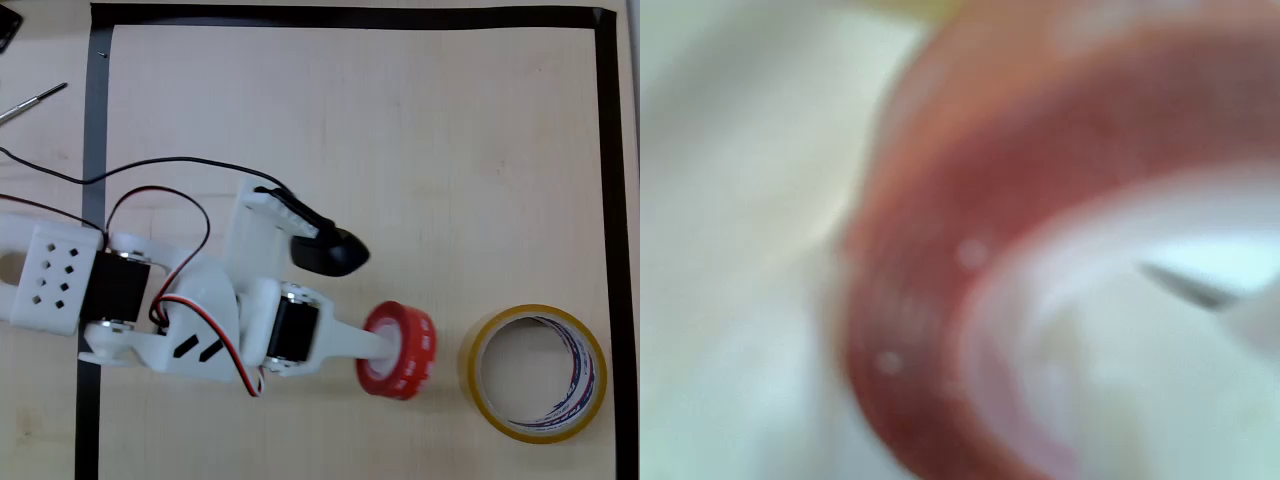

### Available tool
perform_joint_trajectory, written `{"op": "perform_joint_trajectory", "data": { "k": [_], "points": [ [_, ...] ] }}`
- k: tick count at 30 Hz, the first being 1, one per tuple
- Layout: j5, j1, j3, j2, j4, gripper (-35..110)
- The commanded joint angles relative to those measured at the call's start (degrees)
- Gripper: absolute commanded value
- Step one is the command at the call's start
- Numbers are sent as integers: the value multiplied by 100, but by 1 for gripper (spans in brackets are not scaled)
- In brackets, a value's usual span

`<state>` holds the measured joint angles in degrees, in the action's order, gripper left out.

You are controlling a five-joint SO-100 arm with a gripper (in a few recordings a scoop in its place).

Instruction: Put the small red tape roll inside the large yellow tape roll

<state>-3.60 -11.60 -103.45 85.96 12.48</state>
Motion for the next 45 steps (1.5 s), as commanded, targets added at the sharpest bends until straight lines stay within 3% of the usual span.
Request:
{"op": "perform_joint_trajectory", "data": {
  "k": [1, 8, 22, 27, 31, 40, 45],
  "points": [
    [26, -35, 536, 158, -896, 0],
    [26, 70, 1854, -1301, -1485, 0],
    [26, 141, 4315, -3059, -1468, 0],
    [-18, 114, 4377, -3243, -1459, 0],
    [-448, 18, 4333, -3270, -1441, 10],
    [-448, 9, 4280, -3190, -1354, 10],
    [-448, 35, 3349, -2461, -1354, 4]
  ]
}}
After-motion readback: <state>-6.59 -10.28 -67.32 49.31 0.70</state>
